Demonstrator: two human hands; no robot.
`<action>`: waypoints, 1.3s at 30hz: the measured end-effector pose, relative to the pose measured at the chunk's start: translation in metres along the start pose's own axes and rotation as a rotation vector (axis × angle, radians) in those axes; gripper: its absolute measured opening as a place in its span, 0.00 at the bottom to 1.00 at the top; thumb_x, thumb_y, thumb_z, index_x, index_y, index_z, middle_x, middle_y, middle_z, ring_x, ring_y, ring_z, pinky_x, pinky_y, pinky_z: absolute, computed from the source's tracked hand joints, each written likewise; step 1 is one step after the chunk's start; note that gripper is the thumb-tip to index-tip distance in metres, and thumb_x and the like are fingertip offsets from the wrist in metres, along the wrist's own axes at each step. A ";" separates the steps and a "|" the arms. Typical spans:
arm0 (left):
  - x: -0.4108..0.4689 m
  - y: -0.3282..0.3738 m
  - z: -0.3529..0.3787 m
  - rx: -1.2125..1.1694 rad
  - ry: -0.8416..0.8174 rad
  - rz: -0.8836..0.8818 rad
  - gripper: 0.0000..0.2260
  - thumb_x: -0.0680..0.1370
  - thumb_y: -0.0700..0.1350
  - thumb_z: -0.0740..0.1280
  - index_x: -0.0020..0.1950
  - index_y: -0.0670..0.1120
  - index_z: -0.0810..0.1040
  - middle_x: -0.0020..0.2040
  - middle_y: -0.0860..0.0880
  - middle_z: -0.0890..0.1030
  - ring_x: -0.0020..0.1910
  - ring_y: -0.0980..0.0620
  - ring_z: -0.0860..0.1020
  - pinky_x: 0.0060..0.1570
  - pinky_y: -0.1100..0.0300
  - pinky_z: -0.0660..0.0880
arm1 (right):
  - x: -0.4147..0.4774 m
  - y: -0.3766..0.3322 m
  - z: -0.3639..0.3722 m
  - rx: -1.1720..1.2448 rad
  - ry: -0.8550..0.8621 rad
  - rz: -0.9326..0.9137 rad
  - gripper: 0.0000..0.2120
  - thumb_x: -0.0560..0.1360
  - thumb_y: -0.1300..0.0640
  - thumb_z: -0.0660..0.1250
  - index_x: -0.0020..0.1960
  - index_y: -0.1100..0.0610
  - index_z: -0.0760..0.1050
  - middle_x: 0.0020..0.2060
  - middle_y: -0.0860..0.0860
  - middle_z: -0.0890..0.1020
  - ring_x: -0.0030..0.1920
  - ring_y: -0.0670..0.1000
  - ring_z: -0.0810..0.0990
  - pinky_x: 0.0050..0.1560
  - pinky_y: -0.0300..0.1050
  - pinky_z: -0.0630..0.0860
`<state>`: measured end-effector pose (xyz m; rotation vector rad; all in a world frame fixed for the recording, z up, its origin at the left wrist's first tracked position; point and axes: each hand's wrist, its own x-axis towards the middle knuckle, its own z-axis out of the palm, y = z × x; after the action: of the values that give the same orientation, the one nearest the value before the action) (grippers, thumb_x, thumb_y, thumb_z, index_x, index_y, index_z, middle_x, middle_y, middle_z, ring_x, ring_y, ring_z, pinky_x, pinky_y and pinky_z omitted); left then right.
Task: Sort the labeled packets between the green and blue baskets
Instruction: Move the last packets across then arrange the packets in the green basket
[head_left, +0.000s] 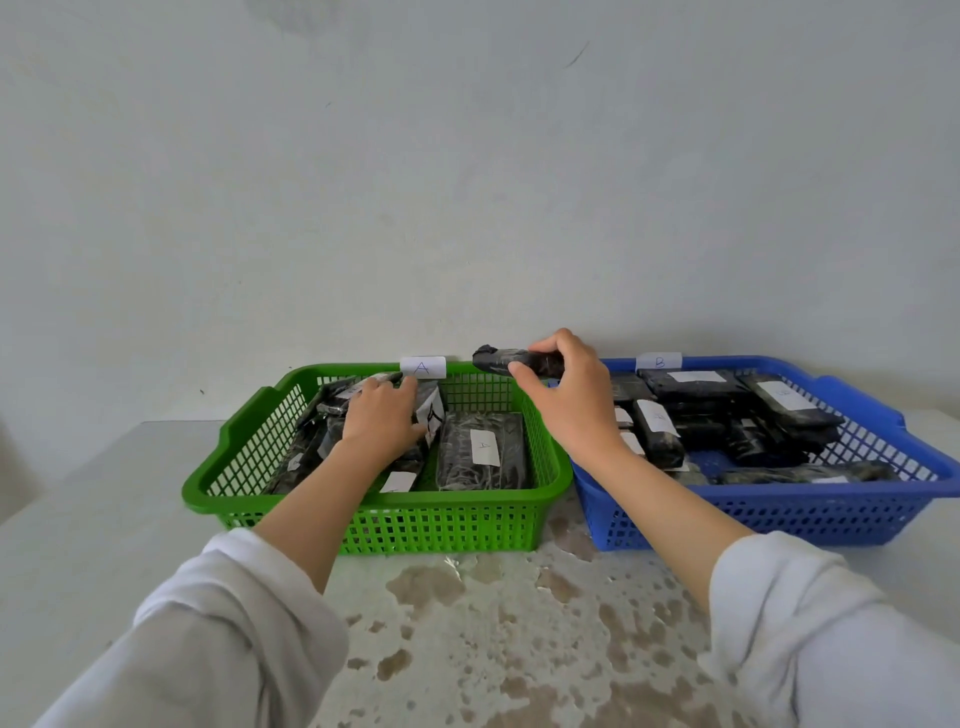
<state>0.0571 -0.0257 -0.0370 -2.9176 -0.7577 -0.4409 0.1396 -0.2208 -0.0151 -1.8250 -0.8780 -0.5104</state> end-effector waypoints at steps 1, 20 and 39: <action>0.001 -0.001 0.000 -0.032 0.028 -0.009 0.17 0.76 0.48 0.64 0.61 0.42 0.67 0.55 0.40 0.77 0.59 0.39 0.70 0.53 0.49 0.72 | -0.001 -0.001 0.001 -0.007 -0.005 -0.012 0.11 0.73 0.52 0.69 0.50 0.57 0.74 0.46 0.47 0.77 0.51 0.48 0.73 0.47 0.38 0.67; 0.006 -0.004 -0.016 -0.912 -0.005 -0.337 0.18 0.77 0.47 0.64 0.63 0.41 0.67 0.55 0.41 0.74 0.45 0.45 0.78 0.44 0.49 0.79 | 0.006 -0.004 0.002 -0.105 0.051 -0.006 0.12 0.73 0.49 0.69 0.48 0.57 0.74 0.45 0.49 0.78 0.48 0.49 0.73 0.40 0.41 0.67; 0.009 0.044 0.004 -0.910 -0.627 -0.118 0.39 0.66 0.63 0.72 0.70 0.52 0.60 0.58 0.48 0.77 0.53 0.52 0.76 0.43 0.60 0.74 | 0.006 0.007 -0.024 0.002 0.110 0.053 0.13 0.73 0.50 0.70 0.49 0.58 0.75 0.45 0.49 0.79 0.50 0.50 0.76 0.44 0.42 0.72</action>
<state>0.0872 -0.0593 -0.0394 -3.9564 -0.9931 0.2392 0.1499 -0.2419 -0.0057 -1.7958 -0.7540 -0.5706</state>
